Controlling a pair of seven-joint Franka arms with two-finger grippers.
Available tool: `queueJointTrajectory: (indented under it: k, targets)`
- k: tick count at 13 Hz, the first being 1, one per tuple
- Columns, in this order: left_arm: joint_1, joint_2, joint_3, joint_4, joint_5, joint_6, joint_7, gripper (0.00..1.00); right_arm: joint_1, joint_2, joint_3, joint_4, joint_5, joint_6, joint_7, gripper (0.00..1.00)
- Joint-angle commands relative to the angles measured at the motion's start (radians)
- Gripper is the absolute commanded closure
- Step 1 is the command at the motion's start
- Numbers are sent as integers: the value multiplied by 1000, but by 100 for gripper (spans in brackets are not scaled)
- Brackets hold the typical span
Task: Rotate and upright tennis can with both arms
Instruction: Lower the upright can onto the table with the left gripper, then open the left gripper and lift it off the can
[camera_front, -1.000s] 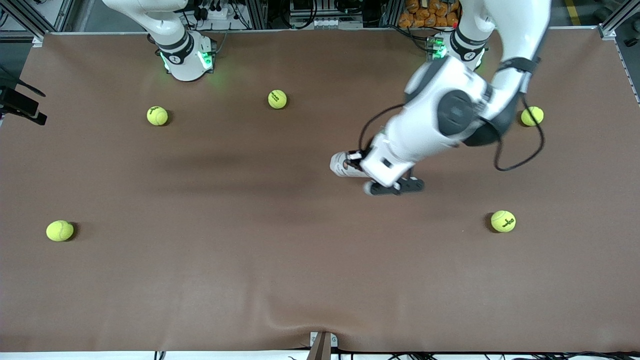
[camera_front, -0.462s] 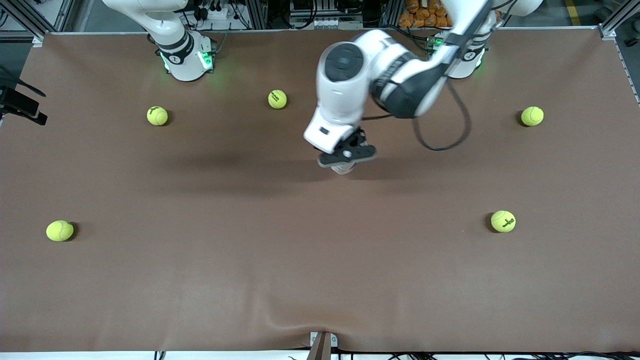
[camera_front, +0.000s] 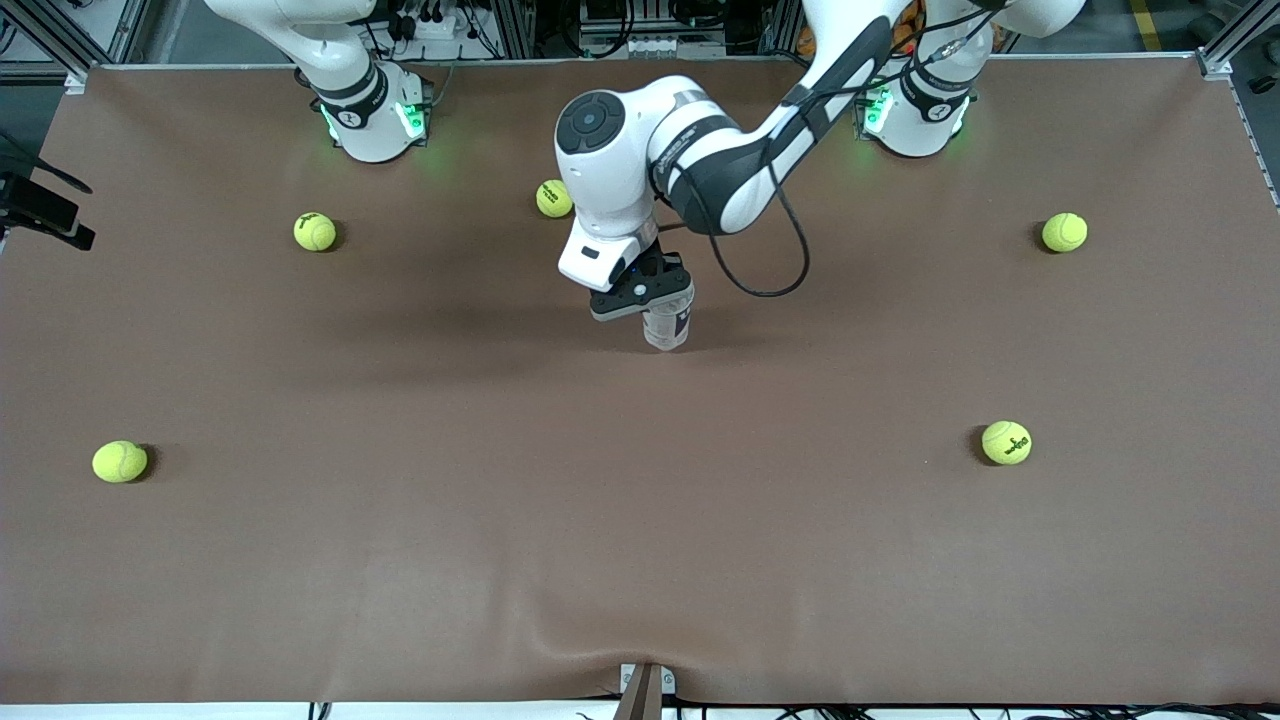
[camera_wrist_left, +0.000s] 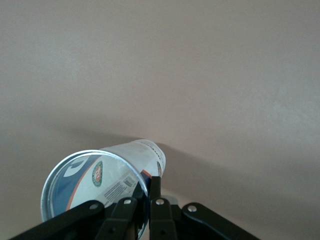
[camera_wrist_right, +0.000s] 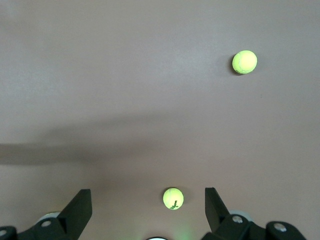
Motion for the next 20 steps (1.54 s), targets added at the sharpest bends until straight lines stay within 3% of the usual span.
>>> queueJointTrajectory:
  k: [1,2,6,11,15,20]
  targets:
    - [-12,3,10,16,29,12,-43,10,-11,-3,8,6,10,-7,1,0]
    - [-12,-2,10,18,23,12,-77,0,-9,-3,10,6,10,-7,1,0]
    - [10,-110,8,13,20,-18,-75,0,-9,-3,10,6,10,-7,1,0]
    - [140,-299,4,9,-7,-178,-16,0,-8,0,10,2,8,-9,-6,0]
    - [348,-422,5,9,-176,-239,342,0,-8,0,11,3,7,-16,-9,0]
    - [600,-526,4,-25,-250,-370,823,0,0,-2,11,5,7,-13,-11,0]
